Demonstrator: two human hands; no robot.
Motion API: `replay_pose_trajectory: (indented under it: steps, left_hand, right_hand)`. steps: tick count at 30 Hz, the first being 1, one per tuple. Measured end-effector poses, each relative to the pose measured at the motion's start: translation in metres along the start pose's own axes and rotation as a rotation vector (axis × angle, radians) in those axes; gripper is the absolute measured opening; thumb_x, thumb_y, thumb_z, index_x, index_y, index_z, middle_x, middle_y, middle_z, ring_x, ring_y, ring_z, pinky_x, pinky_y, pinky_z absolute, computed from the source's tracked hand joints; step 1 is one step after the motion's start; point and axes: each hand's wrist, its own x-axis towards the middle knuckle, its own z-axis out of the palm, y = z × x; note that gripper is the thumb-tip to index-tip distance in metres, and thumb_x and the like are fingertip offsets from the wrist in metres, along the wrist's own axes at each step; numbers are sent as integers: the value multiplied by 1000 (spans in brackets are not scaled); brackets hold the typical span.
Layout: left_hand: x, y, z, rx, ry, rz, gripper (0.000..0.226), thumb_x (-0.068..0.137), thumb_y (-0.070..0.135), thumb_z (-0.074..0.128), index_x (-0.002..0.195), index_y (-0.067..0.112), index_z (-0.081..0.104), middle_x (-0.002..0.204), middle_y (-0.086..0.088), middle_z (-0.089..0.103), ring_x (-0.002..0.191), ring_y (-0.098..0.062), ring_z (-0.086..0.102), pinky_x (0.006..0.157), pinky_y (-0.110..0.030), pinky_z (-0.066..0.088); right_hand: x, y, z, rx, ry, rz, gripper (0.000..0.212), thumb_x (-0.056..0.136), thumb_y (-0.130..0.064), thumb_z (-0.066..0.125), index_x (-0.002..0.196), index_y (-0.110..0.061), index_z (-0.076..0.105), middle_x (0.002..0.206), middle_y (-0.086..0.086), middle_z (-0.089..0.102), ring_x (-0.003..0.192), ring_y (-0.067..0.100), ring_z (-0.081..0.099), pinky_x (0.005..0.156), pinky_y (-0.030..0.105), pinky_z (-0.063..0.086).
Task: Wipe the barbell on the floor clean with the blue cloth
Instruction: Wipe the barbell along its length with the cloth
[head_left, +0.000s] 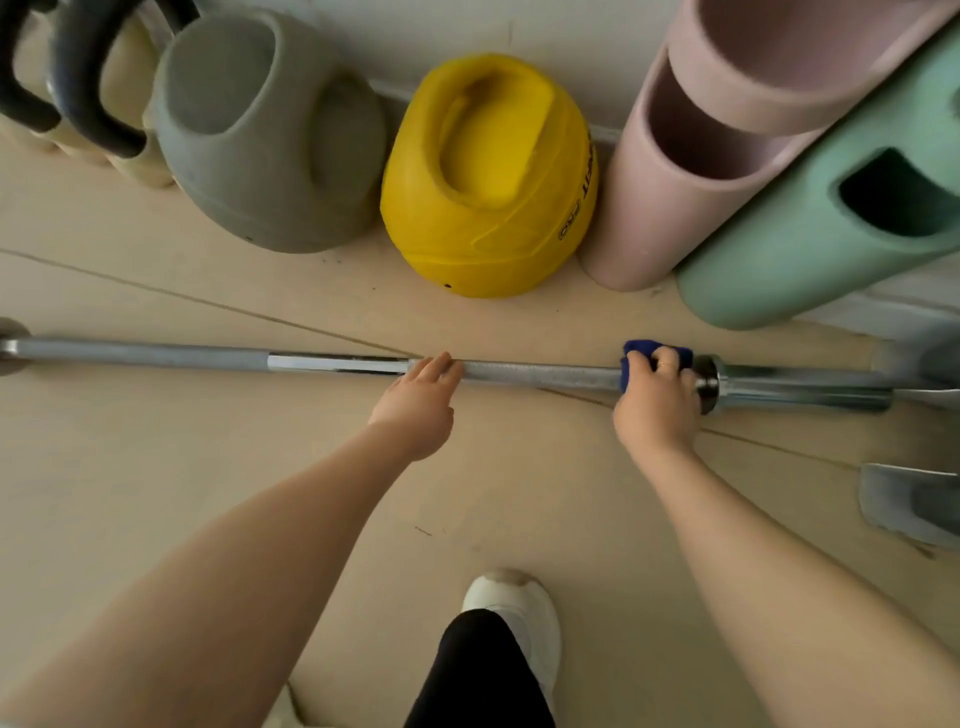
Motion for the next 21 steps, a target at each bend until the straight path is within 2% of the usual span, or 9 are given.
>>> replay_pose_trajectory:
  steps: [4,7,9,11,13,15,19,21]
  left_hand:
    - [-3,-1,4,-2,0,-15,65,97,14,40,151,19,3,159,0,-5,146,-20,-5,118,-34,10]
    - [-4,-1,4,21,5,-31,65,97,17,40,150,19,2,159,0,-5,146,-19,-4,118,-34,6]
    - [-5,-6,3,55,48,-57,66,97,18,39,150,16,1,159,-1,-5,146,-19,-3,118,-33,3]
    - [-10,-16,1,64,97,-146,66,97,17,38,150,13,-2,159,-2,-6,146,-18,-4,118,-32,2]
    - [-18,-28,0,68,83,-209,65,97,14,35,150,13,-2,159,-1,-6,146,-18,-4,118,-31,3]
    - [-22,-35,-2,95,60,-205,64,97,10,34,151,15,-1,159,1,-4,146,-18,-2,118,-31,4]
    - [-12,-36,-4,79,194,-194,63,93,4,36,150,15,11,151,-3,26,140,-23,19,112,-32,20]
    - [-5,-36,-5,107,226,-197,60,93,7,37,149,15,16,146,-5,32,136,-25,24,111,-34,23]
  right_hand:
    - [-31,-59,5,115,-140,-344,54,86,-14,54,137,-16,36,142,9,29,116,32,39,93,40,40]
    - [-34,-71,12,34,-178,-545,60,87,-16,53,142,-21,29,145,5,26,120,29,38,89,38,43]
    - [-20,-56,13,-6,-96,-464,59,86,-15,56,140,-24,33,142,4,33,116,29,41,88,38,42]
    - [-11,-43,13,28,-14,-259,54,85,-10,56,136,-23,40,139,8,38,112,33,43,86,40,41]
    - [-9,-50,15,70,-13,-126,48,87,-7,52,132,-18,44,137,11,38,111,35,41,86,42,40]
    - [-17,-72,17,69,-59,-167,45,89,-8,50,132,-18,43,136,11,35,112,34,41,86,41,42]
    - [-41,-122,29,99,-117,-473,56,89,-14,56,140,-15,33,136,10,32,110,30,45,82,37,48]
    - [-46,-132,29,54,-128,-605,58,89,-13,54,142,-15,28,138,11,32,111,30,46,84,36,47]
